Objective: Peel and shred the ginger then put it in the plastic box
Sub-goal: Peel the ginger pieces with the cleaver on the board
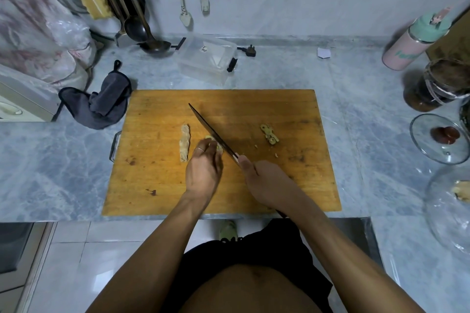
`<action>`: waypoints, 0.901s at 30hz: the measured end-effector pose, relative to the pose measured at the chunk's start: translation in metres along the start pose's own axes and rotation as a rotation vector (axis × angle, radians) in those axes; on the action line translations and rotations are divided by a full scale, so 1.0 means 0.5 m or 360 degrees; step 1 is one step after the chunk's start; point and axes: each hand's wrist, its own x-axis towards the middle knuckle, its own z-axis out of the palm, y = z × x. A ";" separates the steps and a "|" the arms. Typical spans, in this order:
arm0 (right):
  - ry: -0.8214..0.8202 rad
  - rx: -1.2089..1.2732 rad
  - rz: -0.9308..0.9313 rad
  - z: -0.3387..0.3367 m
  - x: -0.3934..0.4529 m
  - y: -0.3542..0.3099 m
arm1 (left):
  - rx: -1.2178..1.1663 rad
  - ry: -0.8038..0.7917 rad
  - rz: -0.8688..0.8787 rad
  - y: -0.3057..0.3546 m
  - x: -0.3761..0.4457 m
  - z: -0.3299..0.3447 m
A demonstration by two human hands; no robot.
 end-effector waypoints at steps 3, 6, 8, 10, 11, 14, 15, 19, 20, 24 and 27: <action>0.0012 -0.0016 0.0014 0.002 0.002 -0.007 | -0.0032 0.0011 -0.0006 0.000 -0.001 0.005; 0.0032 -0.0011 0.0043 0.003 0.005 -0.012 | -0.0065 0.0022 -0.0009 0.004 -0.002 0.009; 0.0031 -0.0033 0.0040 0.005 0.006 -0.017 | -0.0095 0.0030 -0.0012 0.003 -0.002 0.012; 0.0032 -0.0061 0.0023 0.009 0.011 -0.019 | -0.0120 0.0036 -0.0016 0.000 -0.002 0.016; 0.0040 -0.0064 0.0024 0.010 0.015 -0.018 | -0.0135 0.0039 -0.0024 0.000 -0.003 0.017; 0.0060 -0.0026 0.0038 0.009 0.027 -0.014 | -0.0166 0.0051 -0.0036 0.001 -0.003 0.018; 0.0053 -0.0026 0.0044 0.010 0.030 -0.013 | -0.0173 0.0056 -0.0032 0.000 -0.002 0.018; 0.0028 -0.0037 0.0041 0.014 0.040 -0.018 | -0.0219 0.0094 -0.0047 -0.001 -0.003 0.019; 0.0028 -0.0029 0.0036 0.015 0.042 -0.018 | -0.0229 0.0111 -0.0052 0.001 -0.004 0.019; 0.0028 0.0007 0.0006 0.018 0.044 -0.010 | -0.0285 0.0190 -0.0077 0.001 -0.004 0.020; 0.0033 0.0032 0.0026 0.019 0.042 -0.001 | -0.0319 0.0216 -0.0050 -0.005 -0.004 0.017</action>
